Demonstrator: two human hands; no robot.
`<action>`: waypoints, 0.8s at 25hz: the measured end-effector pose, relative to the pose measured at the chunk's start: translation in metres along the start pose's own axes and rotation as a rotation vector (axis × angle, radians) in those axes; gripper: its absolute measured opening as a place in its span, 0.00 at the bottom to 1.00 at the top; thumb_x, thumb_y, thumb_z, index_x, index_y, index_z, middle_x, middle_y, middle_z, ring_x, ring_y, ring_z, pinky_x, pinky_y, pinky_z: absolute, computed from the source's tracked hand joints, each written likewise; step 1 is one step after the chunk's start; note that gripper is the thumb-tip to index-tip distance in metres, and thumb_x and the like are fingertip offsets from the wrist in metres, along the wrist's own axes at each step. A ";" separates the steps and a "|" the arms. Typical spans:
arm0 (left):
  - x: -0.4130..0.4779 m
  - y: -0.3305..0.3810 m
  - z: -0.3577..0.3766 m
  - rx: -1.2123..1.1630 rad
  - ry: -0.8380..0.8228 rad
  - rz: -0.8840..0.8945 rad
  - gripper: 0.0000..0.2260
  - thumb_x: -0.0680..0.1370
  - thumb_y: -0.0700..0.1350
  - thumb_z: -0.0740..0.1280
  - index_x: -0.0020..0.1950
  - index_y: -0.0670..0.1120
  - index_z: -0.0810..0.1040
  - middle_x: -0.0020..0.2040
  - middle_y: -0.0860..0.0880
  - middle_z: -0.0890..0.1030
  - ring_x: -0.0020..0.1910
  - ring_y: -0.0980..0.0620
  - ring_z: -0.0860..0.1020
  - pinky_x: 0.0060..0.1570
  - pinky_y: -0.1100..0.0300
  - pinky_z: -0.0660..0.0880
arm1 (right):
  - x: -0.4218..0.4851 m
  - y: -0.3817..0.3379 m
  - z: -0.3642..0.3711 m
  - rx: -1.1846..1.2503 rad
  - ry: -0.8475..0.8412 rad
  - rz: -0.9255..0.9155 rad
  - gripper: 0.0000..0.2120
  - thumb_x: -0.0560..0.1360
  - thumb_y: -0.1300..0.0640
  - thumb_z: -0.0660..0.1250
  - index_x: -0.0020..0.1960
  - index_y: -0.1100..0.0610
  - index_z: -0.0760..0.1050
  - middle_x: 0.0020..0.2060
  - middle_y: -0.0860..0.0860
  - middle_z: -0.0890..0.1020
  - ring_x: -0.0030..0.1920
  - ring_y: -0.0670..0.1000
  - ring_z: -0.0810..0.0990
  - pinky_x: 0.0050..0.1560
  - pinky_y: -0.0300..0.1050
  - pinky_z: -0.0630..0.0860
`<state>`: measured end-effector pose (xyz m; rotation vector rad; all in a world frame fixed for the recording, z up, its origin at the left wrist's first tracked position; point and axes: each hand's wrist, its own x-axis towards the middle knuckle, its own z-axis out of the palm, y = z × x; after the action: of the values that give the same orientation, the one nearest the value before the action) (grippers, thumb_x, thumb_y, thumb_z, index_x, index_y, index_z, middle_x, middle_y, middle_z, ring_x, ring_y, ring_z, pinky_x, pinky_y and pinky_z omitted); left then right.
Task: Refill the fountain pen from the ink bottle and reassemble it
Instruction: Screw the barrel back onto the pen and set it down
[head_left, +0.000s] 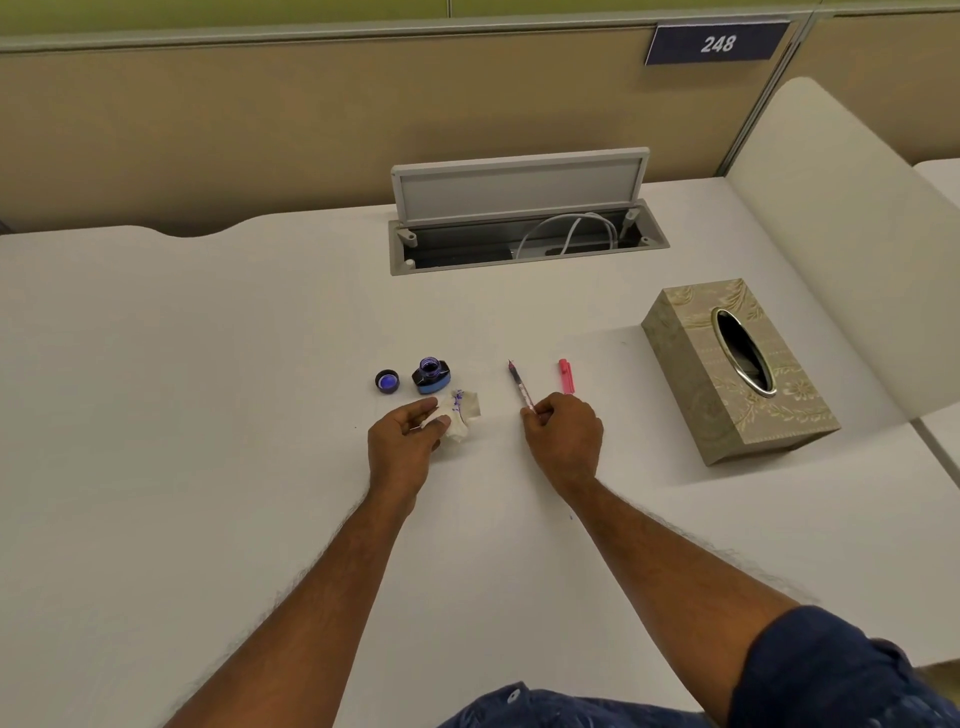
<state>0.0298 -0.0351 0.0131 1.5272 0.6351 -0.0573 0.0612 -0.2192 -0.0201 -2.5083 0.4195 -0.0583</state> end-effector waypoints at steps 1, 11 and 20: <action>0.001 -0.001 0.000 0.008 0.000 -0.004 0.15 0.73 0.37 0.73 0.59 0.43 0.80 0.48 0.49 0.83 0.44 0.54 0.81 0.50 0.57 0.79 | 0.001 0.001 0.001 0.002 0.004 0.001 0.09 0.71 0.47 0.68 0.41 0.51 0.82 0.36 0.47 0.83 0.40 0.51 0.80 0.48 0.51 0.78; 0.003 0.001 0.008 0.035 -0.020 -0.008 0.15 0.73 0.38 0.73 0.59 0.44 0.80 0.49 0.49 0.83 0.44 0.56 0.81 0.51 0.56 0.80 | 0.002 0.007 0.006 0.067 0.030 -0.017 0.10 0.70 0.47 0.69 0.45 0.53 0.80 0.38 0.48 0.82 0.42 0.52 0.79 0.50 0.53 0.76; -0.004 0.005 0.012 0.028 -0.036 0.010 0.16 0.73 0.38 0.73 0.60 0.42 0.80 0.50 0.49 0.83 0.46 0.56 0.81 0.51 0.57 0.80 | -0.012 -0.006 -0.013 0.435 0.032 -0.279 0.10 0.74 0.53 0.70 0.53 0.56 0.77 0.42 0.48 0.80 0.41 0.45 0.78 0.43 0.38 0.74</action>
<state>0.0331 -0.0471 0.0182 1.5525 0.5997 -0.0863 0.0498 -0.2182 -0.0049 -2.1179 0.0540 -0.2693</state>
